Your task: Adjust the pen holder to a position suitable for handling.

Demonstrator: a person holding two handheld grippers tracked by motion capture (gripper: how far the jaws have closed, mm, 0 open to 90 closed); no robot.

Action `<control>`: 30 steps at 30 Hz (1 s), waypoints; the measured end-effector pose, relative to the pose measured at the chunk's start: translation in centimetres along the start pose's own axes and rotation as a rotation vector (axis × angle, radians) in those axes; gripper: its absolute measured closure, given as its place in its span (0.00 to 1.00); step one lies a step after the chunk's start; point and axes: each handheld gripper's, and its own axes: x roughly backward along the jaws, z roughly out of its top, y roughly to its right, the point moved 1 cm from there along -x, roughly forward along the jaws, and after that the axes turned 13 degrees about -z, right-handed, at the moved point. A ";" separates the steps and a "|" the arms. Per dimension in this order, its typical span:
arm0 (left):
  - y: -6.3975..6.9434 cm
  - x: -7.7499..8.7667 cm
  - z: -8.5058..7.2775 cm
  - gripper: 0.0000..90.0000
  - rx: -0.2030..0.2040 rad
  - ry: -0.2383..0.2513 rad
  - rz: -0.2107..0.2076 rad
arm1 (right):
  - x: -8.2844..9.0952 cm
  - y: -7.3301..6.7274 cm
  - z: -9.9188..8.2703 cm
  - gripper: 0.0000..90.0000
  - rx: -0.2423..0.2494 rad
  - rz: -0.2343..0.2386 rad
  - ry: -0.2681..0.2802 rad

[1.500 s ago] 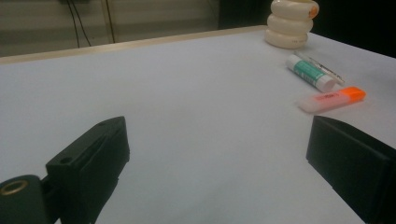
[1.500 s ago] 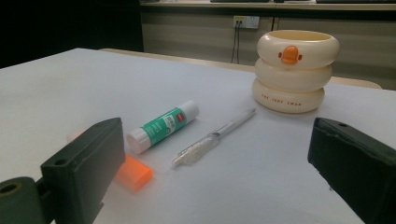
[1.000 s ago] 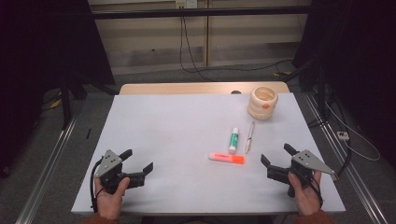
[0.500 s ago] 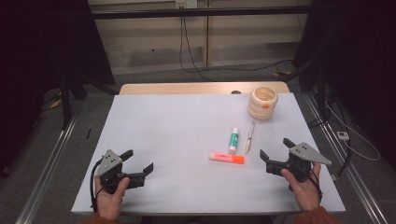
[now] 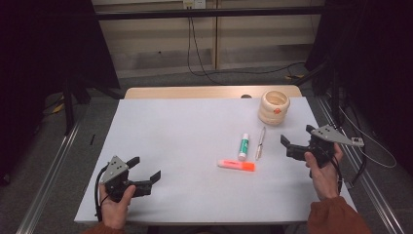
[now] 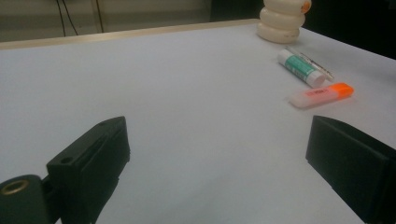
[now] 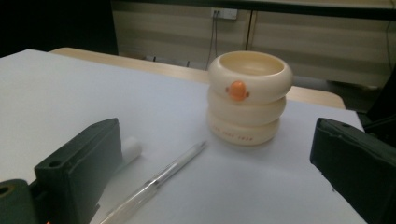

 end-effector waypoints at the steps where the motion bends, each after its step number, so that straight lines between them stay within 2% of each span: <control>1: 0.0 0.0 0.0 0.07 0.002 0.000 -0.002 | -0.2 0.2 0.1 0.02 -0.004 -0.001 0.005; 3: 0.1 0.0 0.0 0.07 -0.005 0.004 -0.016 | -0.7 0.6 0.2 0.02 -0.025 0.014 0.010; 7: 0.2 0.1 0.1 0.07 -0.016 0.011 -0.014 | -1.7 1.1 0.7 0.03 -0.010 -0.009 -0.005; 13: 0.1 0.1 0.1 0.07 -0.011 0.011 -0.013 | -2.9 1.4 1.9 0.03 -0.013 -0.003 -0.020; 16: 0.0 0.0 0.1 0.07 -0.008 0.010 -0.015 | -4.3 1.5 2.3 0.05 -0.010 0.002 -0.049; 19: 0.0 -0.1 0.2 0.07 -0.004 0.010 -0.015 | -4.9 1.7 2.5 0.06 -0.005 -0.002 -0.068; 20: 0.0 -0.1 0.2 0.07 -0.006 0.009 -0.016 | -5.6 2.1 2.9 0.08 0.012 0.004 -0.085; 26: -0.1 0.0 0.1 0.07 -0.004 0.009 -0.015 | -6.6 2.6 4.4 0.07 0.026 0.014 -0.111; 30: -0.1 0.1 0.1 0.07 -0.002 0.005 -0.012 | -7.9 3.3 5.9 0.06 0.057 0.018 -0.144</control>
